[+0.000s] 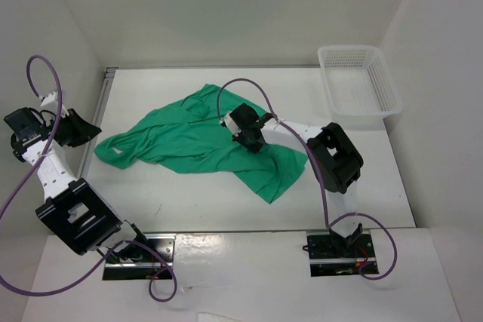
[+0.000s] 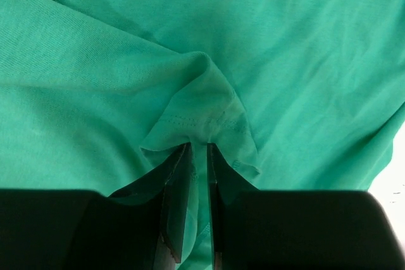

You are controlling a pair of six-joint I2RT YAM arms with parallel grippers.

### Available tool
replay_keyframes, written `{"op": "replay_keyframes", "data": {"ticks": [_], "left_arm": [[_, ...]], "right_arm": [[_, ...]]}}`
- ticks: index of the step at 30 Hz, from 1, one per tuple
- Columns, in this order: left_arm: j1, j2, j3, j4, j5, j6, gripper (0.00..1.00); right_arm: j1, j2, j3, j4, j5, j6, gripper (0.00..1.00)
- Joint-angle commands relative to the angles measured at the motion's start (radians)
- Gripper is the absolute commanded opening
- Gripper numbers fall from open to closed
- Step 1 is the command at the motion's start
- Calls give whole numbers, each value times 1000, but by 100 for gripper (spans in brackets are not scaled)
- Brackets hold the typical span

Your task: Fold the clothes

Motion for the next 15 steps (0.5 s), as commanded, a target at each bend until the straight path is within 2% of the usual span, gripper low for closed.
{"op": "replay_keyframes", "data": {"ticks": [1, 10, 15], "left_arm": [[-3, 3, -11, 5, 13, 11, 18], [-3, 3, -11, 5, 13, 11, 19], [-3, 3, -11, 5, 22, 11, 19]], "right_arm": [[1, 2, 7, 36, -22, -2, 26], [1, -20, 7, 26, -43, -2, 44], [1, -19, 7, 45, -20, -11, 45]]}}
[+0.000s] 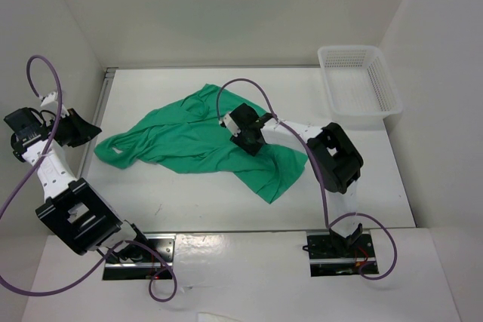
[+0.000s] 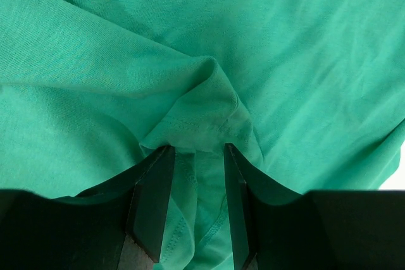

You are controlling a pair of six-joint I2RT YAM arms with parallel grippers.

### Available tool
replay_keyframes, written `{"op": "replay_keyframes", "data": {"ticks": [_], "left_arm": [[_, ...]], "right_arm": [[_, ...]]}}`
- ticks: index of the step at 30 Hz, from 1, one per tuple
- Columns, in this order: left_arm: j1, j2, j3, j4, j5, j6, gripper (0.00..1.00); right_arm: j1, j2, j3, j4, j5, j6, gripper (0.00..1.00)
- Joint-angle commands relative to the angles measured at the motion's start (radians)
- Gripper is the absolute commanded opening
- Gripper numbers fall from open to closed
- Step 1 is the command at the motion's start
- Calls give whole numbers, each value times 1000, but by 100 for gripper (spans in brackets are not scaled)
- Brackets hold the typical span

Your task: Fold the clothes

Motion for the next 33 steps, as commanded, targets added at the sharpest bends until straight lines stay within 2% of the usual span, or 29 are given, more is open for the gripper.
{"op": "replay_keyframes", "data": {"ticks": [1, 5, 7, 13, 19, 25, 29, 33], "left_arm": [[-3, 2, -10, 6, 22, 10, 19], [-3, 2, -10, 6, 22, 10, 19], [-3, 2, -10, 6, 22, 19, 19], [-3, 2, -10, 6, 22, 19, 19], [-3, 2, -10, 6, 22, 19, 19], [-3, 2, -10, 6, 22, 19, 19], [-3, 2, -10, 6, 22, 19, 19], [-3, 2, -10, 6, 22, 19, 19]], "right_arm": [[1, -19, 7, 44, 11, -9, 45], [1, -1, 7, 55, 22, -18, 45], [1, -1, 17, 64, 31, -18, 42], [-8, 18, 26, 75, 42, -28, 26], [-28, 27, 46, 84, 51, -37, 0], [-73, -59, 112, 84, 112, -83, 0], [-146, -117, 210, 62, 112, -118, 0], [-146, -179, 219, 41, 59, -143, 0]]}}
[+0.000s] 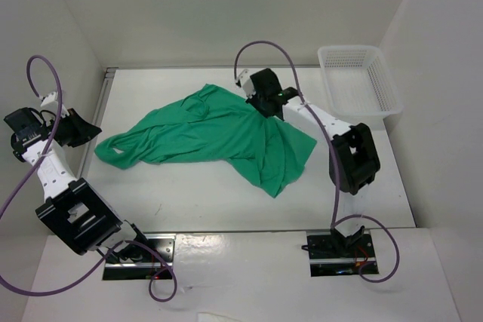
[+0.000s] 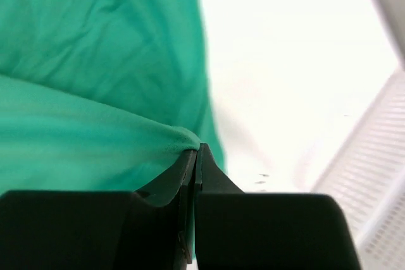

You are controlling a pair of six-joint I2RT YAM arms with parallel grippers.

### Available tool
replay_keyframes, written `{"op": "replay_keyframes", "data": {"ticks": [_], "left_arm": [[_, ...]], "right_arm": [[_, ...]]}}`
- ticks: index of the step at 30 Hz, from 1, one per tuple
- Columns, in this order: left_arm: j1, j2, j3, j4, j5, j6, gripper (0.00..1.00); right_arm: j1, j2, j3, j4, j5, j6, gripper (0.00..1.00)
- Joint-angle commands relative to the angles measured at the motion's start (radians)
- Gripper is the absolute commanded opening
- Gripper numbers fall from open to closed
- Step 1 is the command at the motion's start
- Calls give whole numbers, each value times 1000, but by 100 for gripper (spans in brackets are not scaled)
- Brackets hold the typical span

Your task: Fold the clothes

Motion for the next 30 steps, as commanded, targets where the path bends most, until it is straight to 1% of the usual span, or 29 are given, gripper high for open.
{"op": "replay_keyframes", "data": {"ticks": [1, 3, 5, 7, 9, 10, 14, 18, 20, 21, 22, 24, 25, 27, 28, 29, 30], "left_arm": [[-3, 2, -10, 6, 22, 18, 19], [-3, 2, -10, 6, 22, 18, 19], [-3, 2, -10, -3, 22, 18, 19], [-3, -7, -10, -3, 22, 18, 19], [-3, -7, -10, -3, 22, 18, 19], [-3, -7, -10, -3, 22, 18, 19], [-3, -7, -10, -3, 22, 18, 19], [-3, -7, -10, -3, 22, 18, 19], [-3, -7, -10, -3, 22, 18, 19], [-3, -7, -10, -3, 22, 18, 19], [-3, -7, -10, -3, 22, 18, 19], [-3, -7, -10, -3, 22, 18, 19], [-3, -7, -10, -12, 22, 18, 19], [-3, -7, -10, -12, 22, 18, 19], [-3, -7, -10, -12, 22, 18, 19], [-3, -7, -10, -12, 22, 18, 19], [-3, -7, -10, -24, 22, 18, 19]], "right_arm": [[20, -119, 36, -15, -60, -35, 0], [54, -143, -17, -36, -105, -60, 0], [89, -153, -68, -45, -105, -87, 0], [129, -188, -135, -71, -140, -106, 0], [140, -206, -168, -101, -180, -127, 0], [140, -215, -188, -146, -223, -136, 0], [149, -255, -246, -238, -266, -182, 0], [186, -280, -317, -264, -277, -193, 0], [186, -289, -329, -254, -277, -169, 1], [186, -289, -329, -244, -277, -137, 20], [186, -289, -329, -234, -277, -117, 33], [177, -309, -329, -207, -277, -65, 49], [168, -309, -329, -207, -300, -22, 51], [125, -320, -291, -218, -367, 18, 60], [103, -329, -291, -229, -395, 56, 61], [49, -329, -276, -229, -424, 78, 62], [13, -329, -265, -229, -482, 109, 62]]}}
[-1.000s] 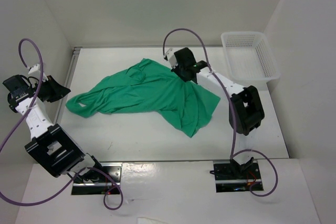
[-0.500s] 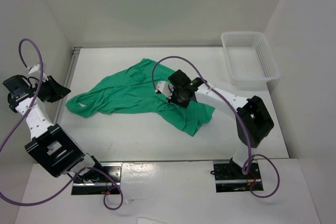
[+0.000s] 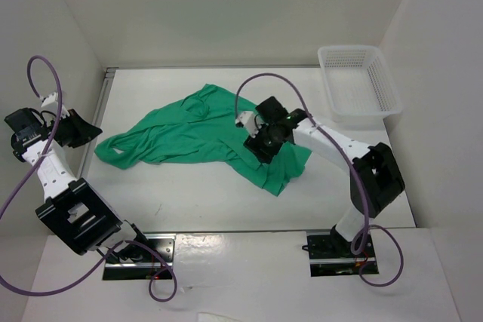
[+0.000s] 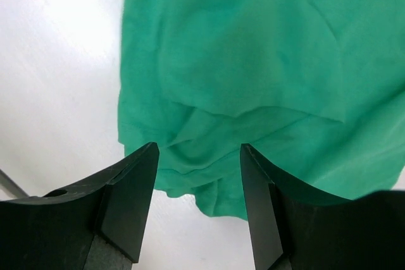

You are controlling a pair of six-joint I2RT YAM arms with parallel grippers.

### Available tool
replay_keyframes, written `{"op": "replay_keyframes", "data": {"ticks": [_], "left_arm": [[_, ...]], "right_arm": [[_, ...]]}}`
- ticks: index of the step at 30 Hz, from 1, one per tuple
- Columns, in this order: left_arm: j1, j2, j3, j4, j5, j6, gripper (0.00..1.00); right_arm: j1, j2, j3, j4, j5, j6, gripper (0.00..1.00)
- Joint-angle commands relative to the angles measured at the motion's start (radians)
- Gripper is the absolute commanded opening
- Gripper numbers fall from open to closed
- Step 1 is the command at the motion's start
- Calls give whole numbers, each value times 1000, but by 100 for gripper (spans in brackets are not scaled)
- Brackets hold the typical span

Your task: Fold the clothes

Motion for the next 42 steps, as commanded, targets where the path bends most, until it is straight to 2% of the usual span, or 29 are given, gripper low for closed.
{"op": "replay_keyframes", "data": {"ticks": [1, 2, 5, 7, 9, 10, 13, 14, 16, 18, 20, 21, 22, 25, 30, 38, 42], "left_arm": [[-3, -16, 0, -14, 22, 17, 19], [-3, -16, 0, -26, 22, 17, 19], [-12, -34, 9, -46, 10, 17, 19], [-23, -44, 18, -60, -16, 17, 20], [-32, -71, 29, -89, -44, 17, 20], [-32, -80, 29, -89, -55, 17, 23], [-42, -119, 29, -109, -82, 17, 24], [-42, -128, 15, -109, -94, 17, 24], [-42, -151, 3, -118, -95, 17, 26], [-42, -165, -6, -118, -108, 17, 36], [-42, -176, -16, -127, -130, 17, 48], [-42, -188, -16, -127, -130, 17, 62], [-42, -201, -25, -127, -130, 8, 69], [-42, -225, -46, -95, -148, -6, 81], [-42, -212, -56, -83, -148, -15, 83], [-42, -221, -65, -74, -148, -6, 86], [-42, -222, -65, -74, -157, -6, 88]], "right_arm": [[-132, -57, 58, 7, -169, 164, 62], [-212, -57, 58, 7, -224, 185, 62], [-350, 33, 58, -40, -450, 247, 61], [-398, 116, 67, -109, -585, 223, 59], [-462, 153, 78, -134, -637, 186, 59], [-482, 197, 78, -169, -729, 166, 59], [-509, 343, 105, -311, -878, 45, 59], [-509, 380, 105, -357, -910, -57, 59], [-509, 446, 125, -471, -973, -148, 59], [-509, 524, 134, -540, -1036, -283, 59], [-509, 561, 144, -599, -1067, -330, 58], [-509, 561, 144, -599, -1081, -357, 58], [-500, 561, 144, -599, -1081, -368, 58], [-481, 552, 156, -599, -1107, -391, 58], [-470, 518, 205, -564, -1118, -381, 58], [-450, 462, 153, -355, -1030, -134, 58], [-426, 414, 110, -196, -925, 20, 58]]}}
